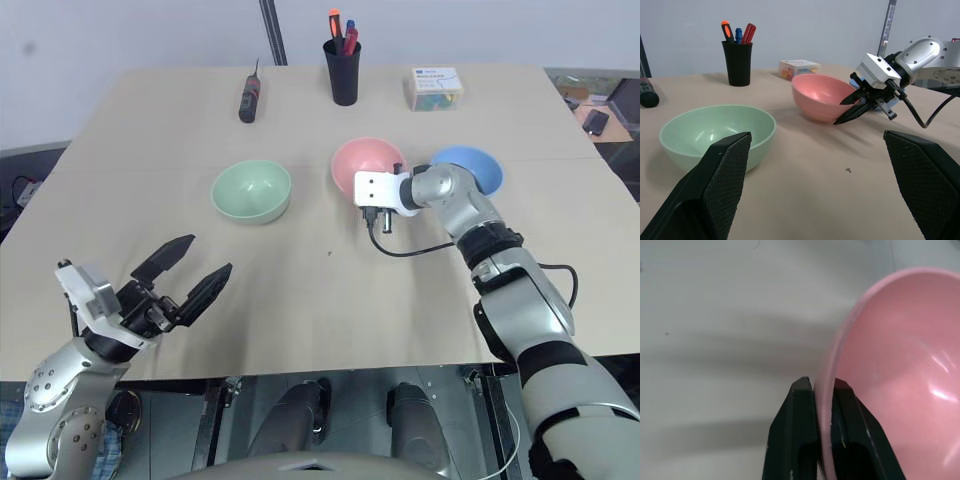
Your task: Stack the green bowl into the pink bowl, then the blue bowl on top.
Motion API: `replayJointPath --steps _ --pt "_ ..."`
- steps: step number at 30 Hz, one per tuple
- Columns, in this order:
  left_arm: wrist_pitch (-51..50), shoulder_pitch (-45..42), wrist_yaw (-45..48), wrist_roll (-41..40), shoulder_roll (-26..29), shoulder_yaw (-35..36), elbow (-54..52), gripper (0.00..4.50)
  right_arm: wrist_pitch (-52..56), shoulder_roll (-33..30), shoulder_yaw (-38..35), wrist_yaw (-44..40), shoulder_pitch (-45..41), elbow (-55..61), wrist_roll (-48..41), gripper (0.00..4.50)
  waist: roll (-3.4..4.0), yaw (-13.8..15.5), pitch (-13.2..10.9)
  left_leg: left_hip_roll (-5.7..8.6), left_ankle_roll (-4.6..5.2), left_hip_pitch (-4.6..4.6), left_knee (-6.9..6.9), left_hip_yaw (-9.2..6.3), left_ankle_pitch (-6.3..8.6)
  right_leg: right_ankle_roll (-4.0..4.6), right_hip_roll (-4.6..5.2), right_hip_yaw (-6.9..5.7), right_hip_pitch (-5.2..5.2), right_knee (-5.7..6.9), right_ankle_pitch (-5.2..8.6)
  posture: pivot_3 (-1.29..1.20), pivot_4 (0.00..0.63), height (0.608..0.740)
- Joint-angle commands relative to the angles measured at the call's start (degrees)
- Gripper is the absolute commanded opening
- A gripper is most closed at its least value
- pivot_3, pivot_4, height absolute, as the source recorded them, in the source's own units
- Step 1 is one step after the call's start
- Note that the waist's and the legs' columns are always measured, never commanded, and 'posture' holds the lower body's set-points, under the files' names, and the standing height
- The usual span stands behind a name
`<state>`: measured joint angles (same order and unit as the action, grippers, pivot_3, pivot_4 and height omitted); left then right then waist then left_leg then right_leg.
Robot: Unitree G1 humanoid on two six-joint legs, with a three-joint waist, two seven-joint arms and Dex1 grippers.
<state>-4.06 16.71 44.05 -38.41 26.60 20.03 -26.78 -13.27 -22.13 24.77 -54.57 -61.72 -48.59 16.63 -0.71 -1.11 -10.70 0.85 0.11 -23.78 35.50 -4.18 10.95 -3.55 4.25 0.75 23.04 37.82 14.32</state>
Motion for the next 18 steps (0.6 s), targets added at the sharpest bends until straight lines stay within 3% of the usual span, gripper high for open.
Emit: replayJointPath --steps 1,7,13,18 --pt "1.17 0.29 0.56 -0.37 0.01 0.6 -1.79 4.5 -1.31 -1.94 -1.78 -0.89 -0.94 2.96 -0.49 0.12 0.0 0.01 0.0 0.0 0.0 0.0 -0.01 0.02 0.0 0.0 0.0 0.02 0.01 0.0 0.0 0.0 0.15 0.74" --pt "0.56 -2.42 2.21 -0.41 1.32 0.15 0.56 4.5 4.89 -7.62 -3.26 -10.33 7.64 26.53 -5.82 0.12 -0.01 0.28 0.0 -0.02 0.0 -0.02 -0.07 0.03 0.0 0.0 0.0 0.03 0.04 -0.01 0.0 0.0 0.15 0.74" --pt "1.04 -4.48 3.5 0.61 1.7 0.14 3.28 4.5 19.0 -12.46 -3.16 -15.25 19.75 53.41 -9.41 0.12 0.0 0.12 0.0 -0.03 0.0 -0.01 -0.09 0.0 0.01 -0.02 0.01 0.06 0.05 0.0 0.0 0.0 0.15 0.74" --pt "1.71 -5.89 4.81 1.68 2.09 0.01 5.27 4.5 25.99 -14.41 -2.02 -15.59 25.47 63.07 -8.83 0.12 -0.02 0.29 0.01 -0.05 0.0 0.01 -0.06 -0.02 0.0 -0.01 -0.02 -0.01 0.04 0.03 0.0 0.0 0.15 0.74"
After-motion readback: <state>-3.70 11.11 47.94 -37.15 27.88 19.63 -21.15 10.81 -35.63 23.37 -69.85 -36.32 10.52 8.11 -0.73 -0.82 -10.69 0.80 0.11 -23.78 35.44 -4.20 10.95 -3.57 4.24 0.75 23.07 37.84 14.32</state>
